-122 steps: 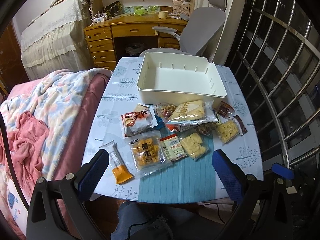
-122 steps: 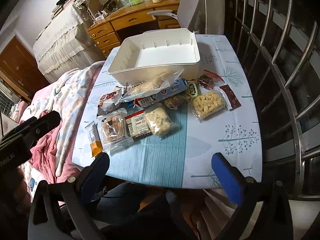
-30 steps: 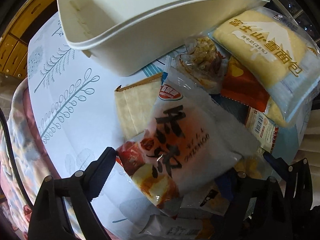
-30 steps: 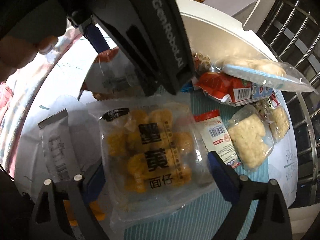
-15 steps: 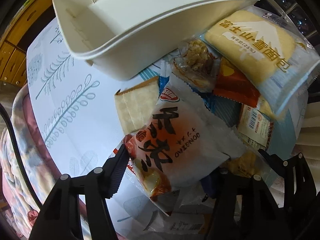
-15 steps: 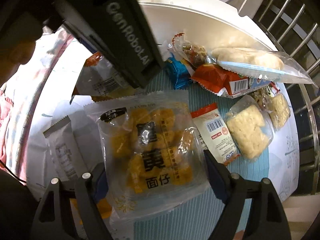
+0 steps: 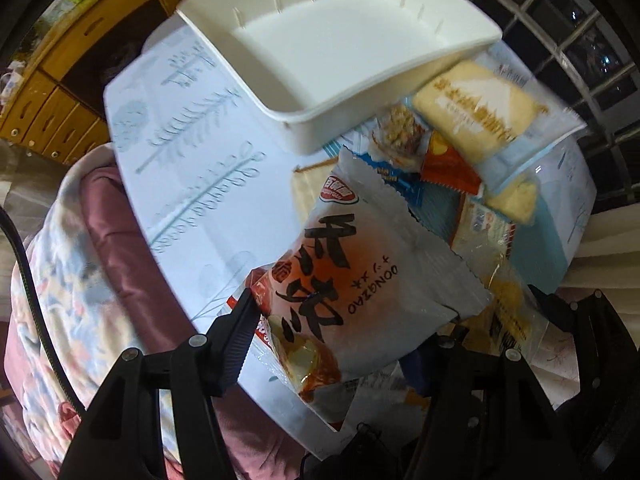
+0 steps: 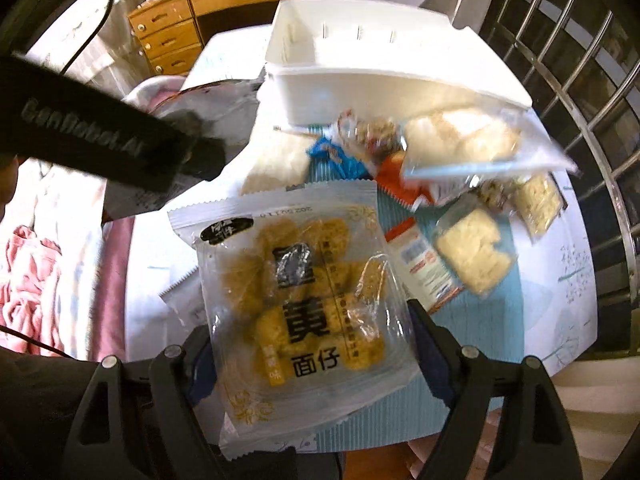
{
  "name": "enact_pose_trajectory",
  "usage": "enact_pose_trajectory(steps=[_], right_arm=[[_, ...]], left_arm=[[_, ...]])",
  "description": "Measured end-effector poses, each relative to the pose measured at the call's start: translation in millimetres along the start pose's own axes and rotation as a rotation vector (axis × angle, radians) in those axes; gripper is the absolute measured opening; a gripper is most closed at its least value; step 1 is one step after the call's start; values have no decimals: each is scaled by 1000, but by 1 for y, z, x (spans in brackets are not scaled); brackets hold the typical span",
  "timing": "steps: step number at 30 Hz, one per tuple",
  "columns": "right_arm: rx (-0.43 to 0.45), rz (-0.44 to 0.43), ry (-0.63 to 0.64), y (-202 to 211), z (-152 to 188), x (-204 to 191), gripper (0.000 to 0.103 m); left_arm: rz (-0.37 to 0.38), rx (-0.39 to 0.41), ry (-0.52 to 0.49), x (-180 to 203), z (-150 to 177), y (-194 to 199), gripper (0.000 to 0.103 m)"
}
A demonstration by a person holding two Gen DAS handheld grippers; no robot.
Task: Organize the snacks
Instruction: 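Carry both packs into the white tray and open both tools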
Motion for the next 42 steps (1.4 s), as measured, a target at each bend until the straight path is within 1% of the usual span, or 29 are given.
enact_pose_trajectory(steps=[1, 4, 9, 11, 17, 22, 25, 28, 32, 34, 37, 42], right_arm=[[7, -6, 0, 4, -1, 1, 83], [29, -27, -2, 19, -13, 11, 83], [83, -88, 17, 44, -47, 28, 83], [99, -101, 34, 53, -55, 29, 83], [167, -157, 97, 75, -98, 55, 83], [222, -183, 152, 83, -134, 79, 83], [252, -202, 179, 84, -158, 96, 83], [276, -214, 187, 83, -179, 110, 83], [304, -241, 161, 74, -206, 131, 83], [301, -278, 123, 66, -216, 142, 84], [285, -341, 60, 52, -228, 158, 84], [242, -357, 8, 25, -238, 179, 86]], left_arm=[[-2, 8, 8, -6, 1, 8, 62], [-9, 28, 42, -5, 0, 29, 62], [-16, 75, 134, -7, -8, 57, 62], [-24, 86, 173, -9, -14, 64, 62], [-37, 148, 293, -6, -44, 93, 62], [-45, 228, 387, -2, -76, 114, 62], [-38, 276, 433, 0, -96, 119, 62], [-17, 323, 484, 3, -116, 123, 62], [5, 373, 546, 6, -141, 122, 62], [13, 394, 568, 8, -154, 117, 62], [25, 400, 595, 8, -167, 104, 62], [37, 373, 631, 15, -182, 80, 63]])
Point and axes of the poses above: each gripper's, at about its wrist camera, not at the fingertips, and y roughly against the way its jaws point, x to its right, z to its underside, the point moved 8 cm from there along -y, roughly the way its jaws point
